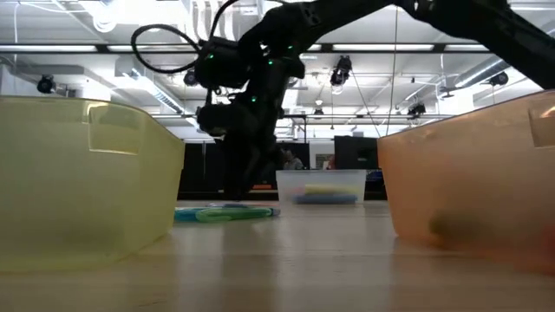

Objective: Pick & Place Markers
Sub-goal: Put the purple pen into the yellow bin

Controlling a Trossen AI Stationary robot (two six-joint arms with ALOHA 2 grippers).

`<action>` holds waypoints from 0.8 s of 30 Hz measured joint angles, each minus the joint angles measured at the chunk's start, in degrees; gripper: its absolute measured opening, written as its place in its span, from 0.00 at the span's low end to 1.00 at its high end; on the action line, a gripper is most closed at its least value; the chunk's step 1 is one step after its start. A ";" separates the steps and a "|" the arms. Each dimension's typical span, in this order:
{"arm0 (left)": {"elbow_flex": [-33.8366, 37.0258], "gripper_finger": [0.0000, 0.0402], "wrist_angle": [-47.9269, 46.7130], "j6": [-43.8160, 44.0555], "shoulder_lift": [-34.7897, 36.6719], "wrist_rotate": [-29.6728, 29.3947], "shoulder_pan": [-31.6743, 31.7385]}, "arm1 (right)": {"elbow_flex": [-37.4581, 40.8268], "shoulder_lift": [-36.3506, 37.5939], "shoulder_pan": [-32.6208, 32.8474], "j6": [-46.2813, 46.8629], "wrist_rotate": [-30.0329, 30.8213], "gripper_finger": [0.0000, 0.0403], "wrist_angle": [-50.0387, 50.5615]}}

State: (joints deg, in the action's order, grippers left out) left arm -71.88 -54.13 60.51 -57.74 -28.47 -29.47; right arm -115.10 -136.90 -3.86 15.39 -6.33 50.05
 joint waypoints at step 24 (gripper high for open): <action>0.00 0.30 0.06 -0.76 0.00 0.33 0.00 | -4.89 -1.06 0.36 -6.91 -2.91 0.24 9.71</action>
State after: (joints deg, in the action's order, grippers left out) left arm -71.88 -54.06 59.75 -57.74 -28.14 -29.47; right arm -119.99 -137.96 -3.49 8.48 -9.24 59.76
